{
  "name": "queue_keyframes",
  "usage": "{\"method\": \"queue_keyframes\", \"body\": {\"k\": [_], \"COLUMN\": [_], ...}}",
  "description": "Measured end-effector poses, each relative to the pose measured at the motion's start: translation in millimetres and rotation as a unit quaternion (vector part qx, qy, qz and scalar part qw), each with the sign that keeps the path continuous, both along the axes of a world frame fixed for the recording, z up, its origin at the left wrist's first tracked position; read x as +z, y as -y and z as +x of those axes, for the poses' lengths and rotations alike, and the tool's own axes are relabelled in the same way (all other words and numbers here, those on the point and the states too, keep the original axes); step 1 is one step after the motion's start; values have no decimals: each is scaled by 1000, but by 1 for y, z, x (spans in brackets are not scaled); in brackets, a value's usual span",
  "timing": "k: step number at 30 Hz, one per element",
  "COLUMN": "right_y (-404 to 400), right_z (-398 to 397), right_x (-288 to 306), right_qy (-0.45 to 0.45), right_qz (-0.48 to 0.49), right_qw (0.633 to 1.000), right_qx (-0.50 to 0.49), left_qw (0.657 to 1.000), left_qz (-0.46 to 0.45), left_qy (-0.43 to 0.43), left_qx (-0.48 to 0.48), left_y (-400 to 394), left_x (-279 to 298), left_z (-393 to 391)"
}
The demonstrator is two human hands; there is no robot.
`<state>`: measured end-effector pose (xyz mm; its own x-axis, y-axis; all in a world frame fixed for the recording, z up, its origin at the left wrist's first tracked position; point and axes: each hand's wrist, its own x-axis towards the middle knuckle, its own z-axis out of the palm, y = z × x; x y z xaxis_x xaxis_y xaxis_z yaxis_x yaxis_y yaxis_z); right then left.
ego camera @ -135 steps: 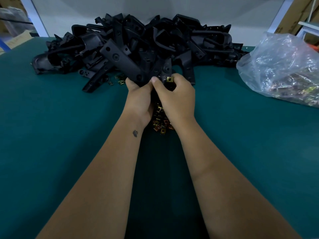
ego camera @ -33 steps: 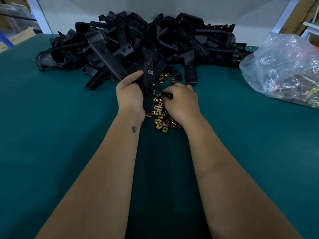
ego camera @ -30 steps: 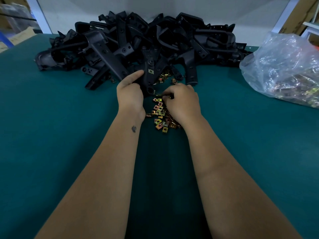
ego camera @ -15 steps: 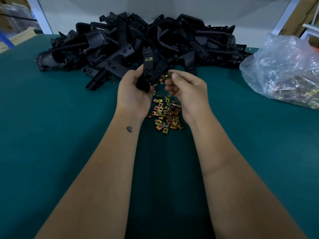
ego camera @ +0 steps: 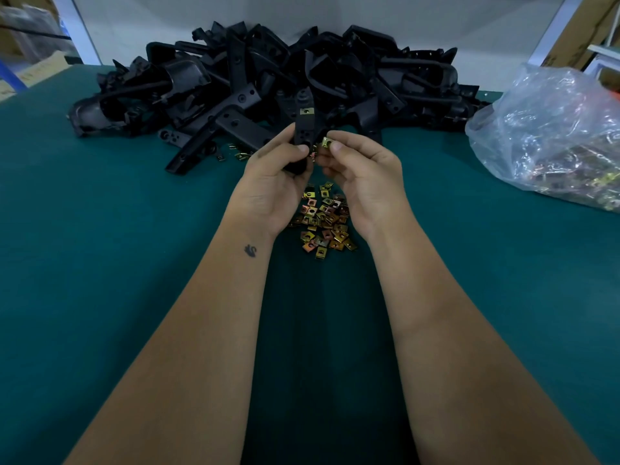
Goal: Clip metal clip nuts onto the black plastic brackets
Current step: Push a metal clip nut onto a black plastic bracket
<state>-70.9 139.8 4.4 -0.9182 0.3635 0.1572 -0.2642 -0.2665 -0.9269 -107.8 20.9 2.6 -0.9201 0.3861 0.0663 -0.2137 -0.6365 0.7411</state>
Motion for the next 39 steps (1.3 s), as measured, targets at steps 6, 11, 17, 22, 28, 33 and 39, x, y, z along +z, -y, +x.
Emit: {"method": "queue_keyframes", "body": {"k": [6, 11, 17, 22, 28, 33, 39], "right_y": [-1, -5, -6, -4, -4, -1, 0], "right_z": [1, 0, -1, -3, -5, -5, -6], "right_x": [0, -1, -2, -3, -5, -6, -7], "right_qy": [12, 15, 15, 29, 33, 25, 30], "right_qz": [1, 14, 30, 38, 30, 27, 38], "right_qw": [1000, 1000, 999, 997, 997, 997, 997], "right_qx": [-4, -22, -40, -53, -58, -60, -58], "left_qw": [998, 991, 960, 953, 952, 966, 969], "left_qz": [-52, -118, -227, -237, -230, -193, -184], "left_qy": [-25, -61, -130, -151, -163, -123, -109], "left_qx": [-4, 7, 96, 117, 122, 123, 120], "left_y": [-1, -1, -5, -5, -6, -5, -4], "left_x": [-2, -7, -9, -9, -10, -10, -9], "left_z": [-1, -3, 1, 1, 1, -1, -1]}}
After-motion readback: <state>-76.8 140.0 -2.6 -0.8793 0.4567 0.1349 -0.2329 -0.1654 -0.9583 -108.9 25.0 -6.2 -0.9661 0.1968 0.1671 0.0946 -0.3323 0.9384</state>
